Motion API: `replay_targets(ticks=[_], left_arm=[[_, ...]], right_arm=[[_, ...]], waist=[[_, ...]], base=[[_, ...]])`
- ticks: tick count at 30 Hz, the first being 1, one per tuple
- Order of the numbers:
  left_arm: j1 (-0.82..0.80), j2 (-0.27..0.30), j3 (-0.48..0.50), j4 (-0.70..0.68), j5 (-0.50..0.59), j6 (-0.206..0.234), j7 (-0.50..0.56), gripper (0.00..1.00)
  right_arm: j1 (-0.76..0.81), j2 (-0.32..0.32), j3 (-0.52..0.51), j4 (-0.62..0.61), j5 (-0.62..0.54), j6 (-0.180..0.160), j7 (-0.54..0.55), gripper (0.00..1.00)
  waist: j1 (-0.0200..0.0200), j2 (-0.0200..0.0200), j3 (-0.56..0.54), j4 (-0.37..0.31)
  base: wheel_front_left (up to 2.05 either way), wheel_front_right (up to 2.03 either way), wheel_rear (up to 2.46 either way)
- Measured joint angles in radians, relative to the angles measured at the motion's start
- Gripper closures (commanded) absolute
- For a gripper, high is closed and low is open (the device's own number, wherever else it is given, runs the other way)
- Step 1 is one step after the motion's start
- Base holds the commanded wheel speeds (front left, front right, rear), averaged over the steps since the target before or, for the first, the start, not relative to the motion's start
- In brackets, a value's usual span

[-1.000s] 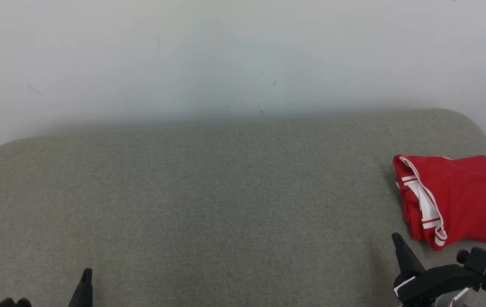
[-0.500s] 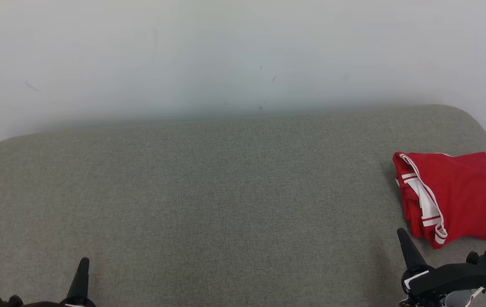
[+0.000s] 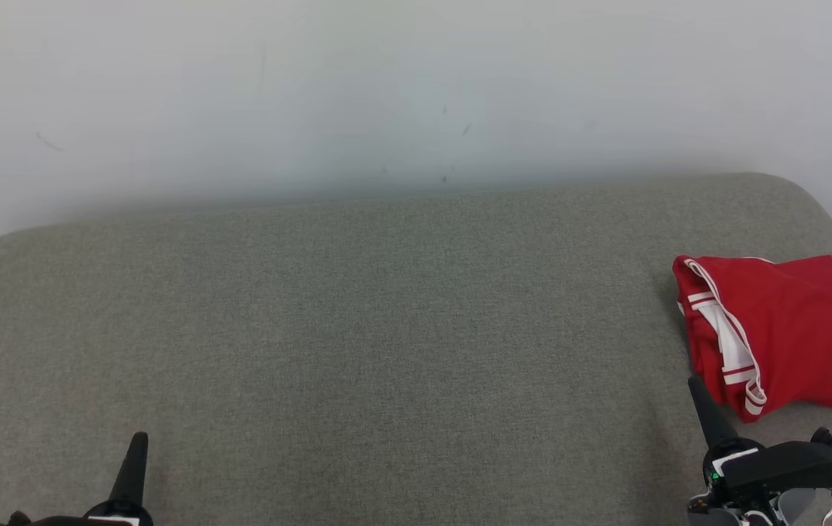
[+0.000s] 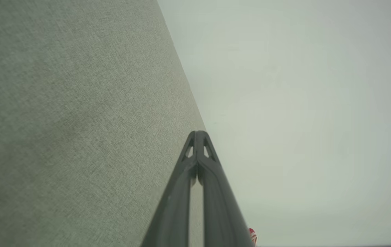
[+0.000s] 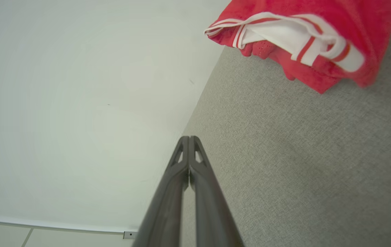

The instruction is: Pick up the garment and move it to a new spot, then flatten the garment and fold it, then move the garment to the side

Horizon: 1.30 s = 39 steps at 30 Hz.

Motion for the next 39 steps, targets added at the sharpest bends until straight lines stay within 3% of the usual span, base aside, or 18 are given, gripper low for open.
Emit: replay_targets(ticks=[25,39], left_arm=[[-0.043,-0.027,0.062,0.031,-0.319,-0.063,0.032,1.0],[-0.045,-0.029,0.064,0.035,-0.331,-0.07,0.035,1.0]], right_arm=[[-0.006,0.0,-0.035,-0.016,0.327,0.01,0.038,1.0],[-0.019,0.001,-0.035,-0.022,0.347,0.013,0.038,1.0]], waist=[[0.0,0.0,0.022,-0.006],[0.0,0.0,0.022,-0.006]], base=[[0.0,0.0,0.0],[0.0,0.0,0.0]])
